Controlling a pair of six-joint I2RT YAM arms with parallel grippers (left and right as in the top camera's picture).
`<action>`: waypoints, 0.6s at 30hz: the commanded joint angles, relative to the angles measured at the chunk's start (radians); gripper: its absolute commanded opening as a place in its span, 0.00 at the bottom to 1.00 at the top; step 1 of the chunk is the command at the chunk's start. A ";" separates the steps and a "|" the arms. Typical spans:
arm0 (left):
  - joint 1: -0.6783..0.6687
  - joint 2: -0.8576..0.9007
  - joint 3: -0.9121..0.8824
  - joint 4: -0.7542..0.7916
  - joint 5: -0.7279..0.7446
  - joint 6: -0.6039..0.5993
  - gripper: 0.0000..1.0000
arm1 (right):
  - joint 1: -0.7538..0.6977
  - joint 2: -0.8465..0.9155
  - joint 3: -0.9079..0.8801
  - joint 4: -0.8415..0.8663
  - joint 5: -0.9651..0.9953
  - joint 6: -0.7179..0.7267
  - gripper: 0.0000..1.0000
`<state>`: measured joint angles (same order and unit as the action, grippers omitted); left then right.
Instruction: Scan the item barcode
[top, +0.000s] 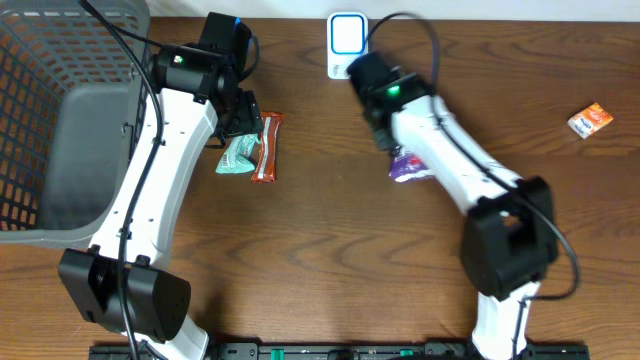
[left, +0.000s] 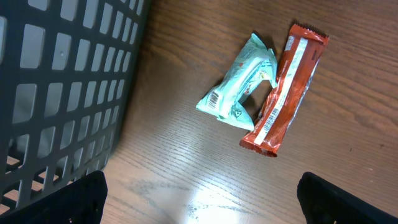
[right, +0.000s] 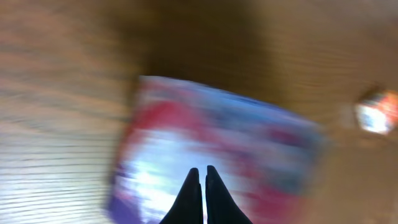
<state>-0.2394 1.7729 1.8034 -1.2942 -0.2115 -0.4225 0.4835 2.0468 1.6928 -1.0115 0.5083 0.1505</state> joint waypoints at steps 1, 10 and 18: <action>0.000 0.004 0.007 -0.003 -0.005 -0.010 0.98 | 0.095 0.060 -0.019 0.069 -0.144 0.040 0.01; 0.000 0.004 0.007 -0.003 -0.005 -0.010 0.98 | 0.033 0.057 0.205 -0.152 0.005 0.092 0.45; 0.000 0.004 0.007 -0.003 -0.005 -0.010 0.98 | -0.354 0.061 0.173 -0.273 -0.767 -0.187 0.70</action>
<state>-0.2394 1.7729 1.8034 -1.2942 -0.2115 -0.4225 0.2699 2.1181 1.8893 -1.2449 0.1593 0.1318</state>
